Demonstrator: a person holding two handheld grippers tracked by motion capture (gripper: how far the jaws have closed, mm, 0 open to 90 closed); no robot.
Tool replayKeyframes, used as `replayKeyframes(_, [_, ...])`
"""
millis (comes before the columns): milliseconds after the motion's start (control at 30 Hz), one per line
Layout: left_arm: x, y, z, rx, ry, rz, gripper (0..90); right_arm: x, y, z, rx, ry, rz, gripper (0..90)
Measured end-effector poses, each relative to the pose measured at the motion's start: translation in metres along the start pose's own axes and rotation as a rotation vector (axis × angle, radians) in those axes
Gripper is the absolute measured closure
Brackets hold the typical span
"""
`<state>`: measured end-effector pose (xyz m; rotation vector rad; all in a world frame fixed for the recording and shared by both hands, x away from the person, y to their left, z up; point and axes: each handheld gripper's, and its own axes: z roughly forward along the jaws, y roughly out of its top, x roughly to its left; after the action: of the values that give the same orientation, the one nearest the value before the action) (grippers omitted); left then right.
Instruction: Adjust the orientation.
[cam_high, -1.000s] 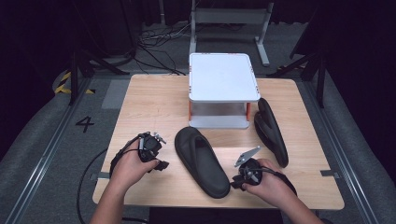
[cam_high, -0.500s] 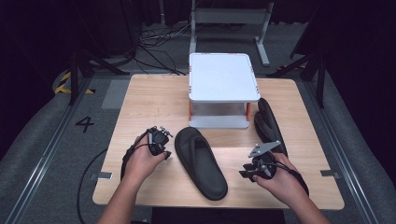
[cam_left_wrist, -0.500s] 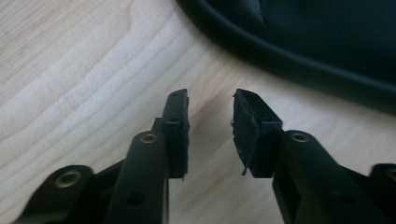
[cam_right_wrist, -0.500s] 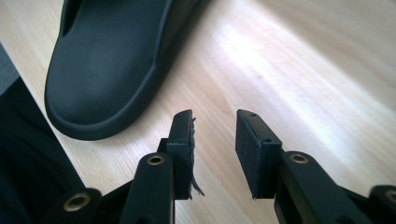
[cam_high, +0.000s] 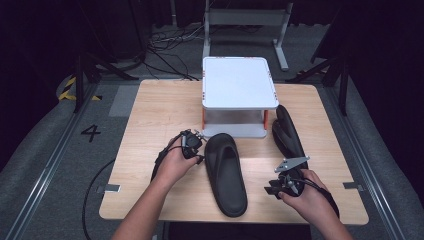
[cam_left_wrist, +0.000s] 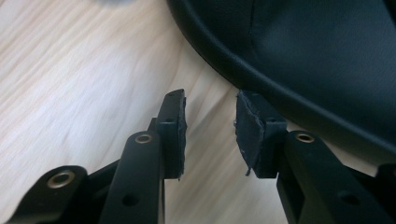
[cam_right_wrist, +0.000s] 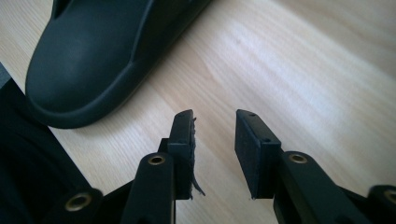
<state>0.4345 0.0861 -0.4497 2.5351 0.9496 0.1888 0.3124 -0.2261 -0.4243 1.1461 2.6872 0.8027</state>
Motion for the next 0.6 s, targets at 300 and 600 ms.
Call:
replayKeyframes(300, [0.003,-0.007,-0.020,-0.051,-0.003,-0.031,57.8,0.027,0.004,0.029,0.083,0.068,-0.066,75.4])
replayKeyframes(600, [0.017,-0.037,-0.043,-0.062,0.021,-0.112,56.6,0.050,0.015,0.045,0.112,0.133,-0.123,77.4])
